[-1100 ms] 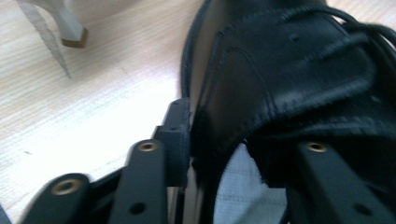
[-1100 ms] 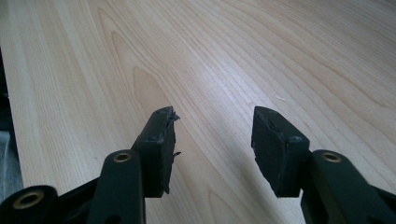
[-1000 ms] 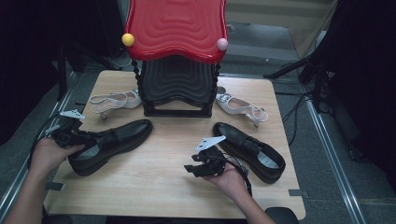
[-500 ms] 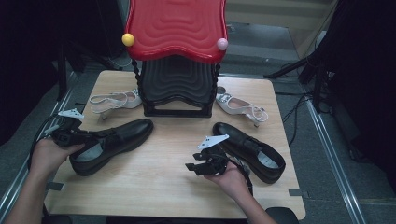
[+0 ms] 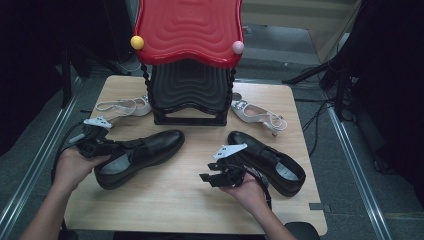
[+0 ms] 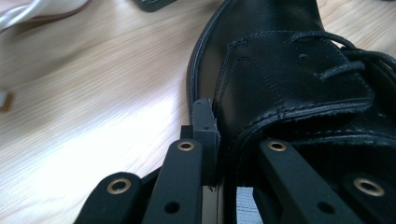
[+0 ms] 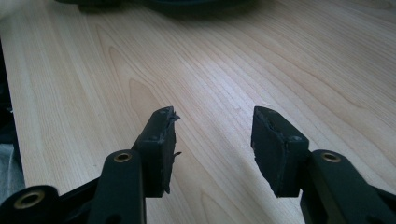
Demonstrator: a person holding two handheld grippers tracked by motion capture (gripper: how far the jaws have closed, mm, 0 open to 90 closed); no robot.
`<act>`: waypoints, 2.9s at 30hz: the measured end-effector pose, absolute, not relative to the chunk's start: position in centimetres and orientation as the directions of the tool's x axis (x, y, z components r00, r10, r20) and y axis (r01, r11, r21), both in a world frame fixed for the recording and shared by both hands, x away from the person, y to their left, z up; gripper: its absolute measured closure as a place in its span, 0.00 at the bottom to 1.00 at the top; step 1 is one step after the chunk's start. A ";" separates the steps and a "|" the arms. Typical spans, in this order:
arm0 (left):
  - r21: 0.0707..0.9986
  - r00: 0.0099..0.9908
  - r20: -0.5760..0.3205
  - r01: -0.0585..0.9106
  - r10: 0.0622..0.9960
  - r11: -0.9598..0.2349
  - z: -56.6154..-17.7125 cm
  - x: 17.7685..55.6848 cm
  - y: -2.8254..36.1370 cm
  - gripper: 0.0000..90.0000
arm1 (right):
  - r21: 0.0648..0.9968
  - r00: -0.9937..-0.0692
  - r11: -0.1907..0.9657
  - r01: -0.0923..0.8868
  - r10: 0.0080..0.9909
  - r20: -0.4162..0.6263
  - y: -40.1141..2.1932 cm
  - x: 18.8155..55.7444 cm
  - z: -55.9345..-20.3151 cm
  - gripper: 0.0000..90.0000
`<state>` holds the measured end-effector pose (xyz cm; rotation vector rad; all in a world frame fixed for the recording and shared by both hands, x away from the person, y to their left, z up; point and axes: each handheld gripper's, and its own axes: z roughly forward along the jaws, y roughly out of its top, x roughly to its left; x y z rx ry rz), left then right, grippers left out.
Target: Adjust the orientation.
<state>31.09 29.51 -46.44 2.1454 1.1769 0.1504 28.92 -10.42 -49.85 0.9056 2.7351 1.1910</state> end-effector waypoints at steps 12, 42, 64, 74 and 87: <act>0.597 0.598 -0.213 0.706 0.772 -0.381 -47.1 31.8 24.4 0.93 | 0.682 -0.830 0.534 0.499 0.521 0.199 -10.4 28.9 -49.8 0.56; 0.553 0.577 -0.284 0.751 0.766 -0.361 -48.4 31.8 21.2 0.66 | 0.689 -0.828 0.531 0.493 0.529 0.185 -10.3 29.0 -49.7 0.57; 0.601 0.626 -0.302 0.710 0.719 -0.367 -44.8 30.1 26.6 0.87 | 0.686 -0.829 0.537 0.492 0.530 0.180 -8.9 28.8 -49.9 0.59; 0.579 0.656 -0.291 0.701 0.697 -0.417 -47.4 30.3 27.1 1.00 | 0.693 -0.818 0.518 0.501 0.545 0.183 -7.8 29.3 -49.5 0.71; 0.560 0.670 -0.289 0.697 0.683 -0.447 -49.6 31.0 25.7 1.00 | 0.694 -0.817 0.527 0.491 0.556 0.155 -5.8 30.0 -50.5 1.00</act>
